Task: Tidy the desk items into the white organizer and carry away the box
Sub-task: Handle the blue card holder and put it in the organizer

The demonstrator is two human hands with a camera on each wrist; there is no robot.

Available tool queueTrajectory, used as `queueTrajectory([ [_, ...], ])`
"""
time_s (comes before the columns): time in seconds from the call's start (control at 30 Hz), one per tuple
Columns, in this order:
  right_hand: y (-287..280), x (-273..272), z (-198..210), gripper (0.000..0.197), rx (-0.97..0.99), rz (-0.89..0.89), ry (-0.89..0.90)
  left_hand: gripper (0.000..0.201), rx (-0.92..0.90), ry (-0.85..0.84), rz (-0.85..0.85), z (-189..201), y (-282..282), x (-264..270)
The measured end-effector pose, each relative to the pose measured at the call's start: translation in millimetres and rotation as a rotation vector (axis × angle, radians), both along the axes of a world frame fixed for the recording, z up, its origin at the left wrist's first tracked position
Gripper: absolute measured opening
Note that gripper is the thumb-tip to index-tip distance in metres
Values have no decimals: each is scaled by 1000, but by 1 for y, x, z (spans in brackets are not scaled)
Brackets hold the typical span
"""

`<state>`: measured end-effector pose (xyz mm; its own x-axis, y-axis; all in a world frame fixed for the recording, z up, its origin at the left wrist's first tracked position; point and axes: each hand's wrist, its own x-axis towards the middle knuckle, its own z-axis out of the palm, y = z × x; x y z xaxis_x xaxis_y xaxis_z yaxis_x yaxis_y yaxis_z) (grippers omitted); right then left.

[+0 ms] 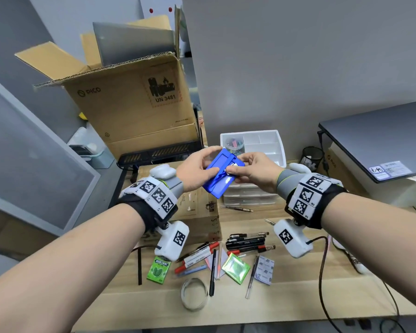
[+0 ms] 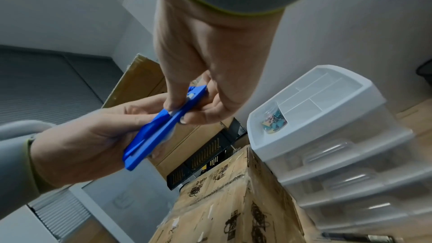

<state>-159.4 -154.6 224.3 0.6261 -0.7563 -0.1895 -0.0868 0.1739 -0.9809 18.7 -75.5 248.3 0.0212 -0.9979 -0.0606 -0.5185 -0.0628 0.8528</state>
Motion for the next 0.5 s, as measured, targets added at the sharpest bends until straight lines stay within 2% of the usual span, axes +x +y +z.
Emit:
queueTrajectory([
  [0.07, -1, 0, 0, 14, -23, -19, 31, 37, -86, -140, 77, 0, 0, -6],
  [0.13, -1, 1, -1, 25, -48, -45, 50, 22, -156, -180, 132, 1, 0, -12],
  [0.23, -2, 1, -2, 28, -80, -90, 52, 10, -176, -331, 100, 3, -1, -19],
  [0.37, -3, 0, -2, 26, -132, -116, 70, 12, -154, -300, 152, 7, -4, -23],
  [0.5, -2, -4, -2, 28, -171, -125, 89, 26, -12, -291, 159, 9, -7, -26],
])
